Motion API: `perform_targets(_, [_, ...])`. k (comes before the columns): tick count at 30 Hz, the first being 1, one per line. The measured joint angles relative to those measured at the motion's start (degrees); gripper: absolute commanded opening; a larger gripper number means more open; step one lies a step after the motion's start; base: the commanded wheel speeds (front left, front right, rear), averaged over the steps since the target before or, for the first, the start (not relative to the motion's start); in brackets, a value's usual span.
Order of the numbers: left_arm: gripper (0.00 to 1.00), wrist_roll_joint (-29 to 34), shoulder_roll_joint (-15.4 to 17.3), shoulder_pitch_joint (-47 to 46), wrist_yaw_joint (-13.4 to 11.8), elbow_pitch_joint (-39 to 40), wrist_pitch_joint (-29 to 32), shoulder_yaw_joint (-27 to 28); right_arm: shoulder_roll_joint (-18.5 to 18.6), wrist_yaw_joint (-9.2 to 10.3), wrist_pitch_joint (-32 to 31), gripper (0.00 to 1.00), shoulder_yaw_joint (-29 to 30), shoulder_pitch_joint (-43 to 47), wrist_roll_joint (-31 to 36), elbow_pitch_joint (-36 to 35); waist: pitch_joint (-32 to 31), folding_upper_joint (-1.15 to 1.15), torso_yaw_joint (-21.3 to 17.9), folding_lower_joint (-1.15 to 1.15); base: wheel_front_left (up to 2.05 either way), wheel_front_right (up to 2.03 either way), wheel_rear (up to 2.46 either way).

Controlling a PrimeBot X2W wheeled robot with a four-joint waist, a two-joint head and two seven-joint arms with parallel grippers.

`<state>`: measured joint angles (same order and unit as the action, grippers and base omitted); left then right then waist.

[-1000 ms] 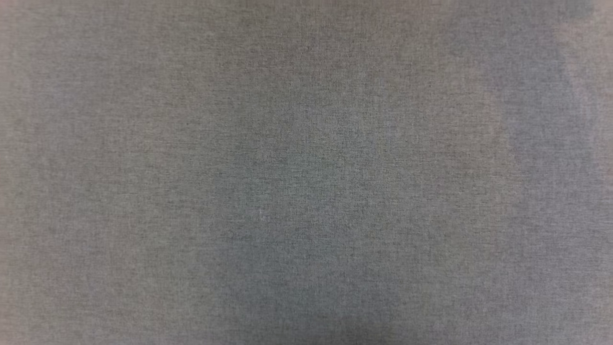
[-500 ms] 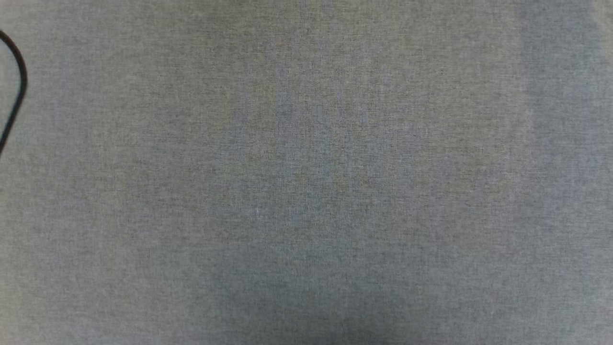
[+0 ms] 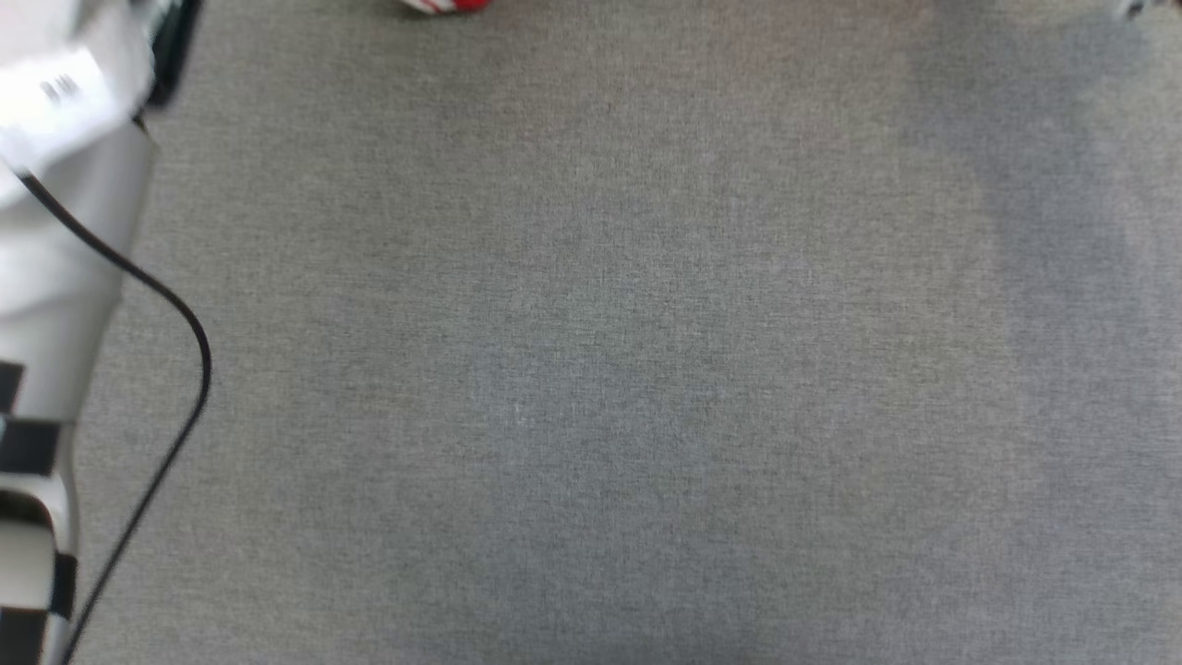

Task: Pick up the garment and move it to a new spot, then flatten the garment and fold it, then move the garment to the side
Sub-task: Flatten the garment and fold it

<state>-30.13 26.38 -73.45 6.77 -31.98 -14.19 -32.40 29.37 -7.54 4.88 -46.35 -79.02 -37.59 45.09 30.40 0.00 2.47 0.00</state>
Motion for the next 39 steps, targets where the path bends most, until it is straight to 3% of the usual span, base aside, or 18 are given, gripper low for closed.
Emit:
perform_targets(17, [0.0,-1.2,-1.7,42.7,-2.9,10.4,-0.5,1.7,7.5,0.0,1.5,0.0,-8.1,29.8,-10.7,-9.3,-14.2,0.0,1.2,-0.01,0.0,0.0,0.0])
perform_targets(30, [0.0,-4.4,-1.4,67.1,-6.8,18.4,0.2,0.2,10.8,0.0,2.1,0.0,-7.1,49.4,-14.8,-14.7,-24.8,0.0,2.2,-0.01,0.0,0.0,0.0])
perform_targets(39, [0.0,-6.8,-1.3,78.0,-9.1,22.3,2.2,-2.1,12.4,0.0,1.8,0.0,-3.7,59.5,-15.2,-18.1,-29.4,0.0,2.3,-0.01,0.0,0.0,0.0])
